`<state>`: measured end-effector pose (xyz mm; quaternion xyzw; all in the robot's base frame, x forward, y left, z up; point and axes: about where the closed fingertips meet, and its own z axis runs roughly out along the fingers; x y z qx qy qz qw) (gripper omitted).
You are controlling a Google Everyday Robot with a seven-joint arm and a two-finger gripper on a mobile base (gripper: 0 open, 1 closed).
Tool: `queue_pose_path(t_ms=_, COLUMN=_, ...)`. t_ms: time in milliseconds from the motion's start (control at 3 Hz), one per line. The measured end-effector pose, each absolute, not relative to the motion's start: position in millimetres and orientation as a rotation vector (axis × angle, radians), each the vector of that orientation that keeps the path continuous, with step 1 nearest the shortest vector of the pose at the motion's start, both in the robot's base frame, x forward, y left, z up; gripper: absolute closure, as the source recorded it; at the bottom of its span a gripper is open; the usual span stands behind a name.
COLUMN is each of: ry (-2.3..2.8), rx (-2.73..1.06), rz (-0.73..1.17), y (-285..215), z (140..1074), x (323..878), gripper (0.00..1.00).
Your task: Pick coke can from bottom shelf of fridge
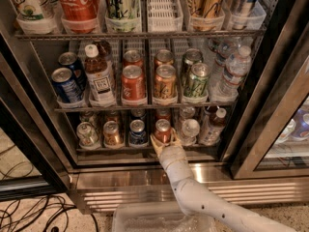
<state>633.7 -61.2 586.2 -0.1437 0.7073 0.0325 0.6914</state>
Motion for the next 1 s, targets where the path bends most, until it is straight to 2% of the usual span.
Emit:
queue_pose_path(t_ms=333, ry=1.591, rx=-0.331, rz=0.101, y=-52, z=587, x=630, gripper=1.00)
queue_pose_path(t_ms=1000, ry=1.621, rx=-0.332, rz=0.280, y=-13, z=614, x=621, gripper=1.00)
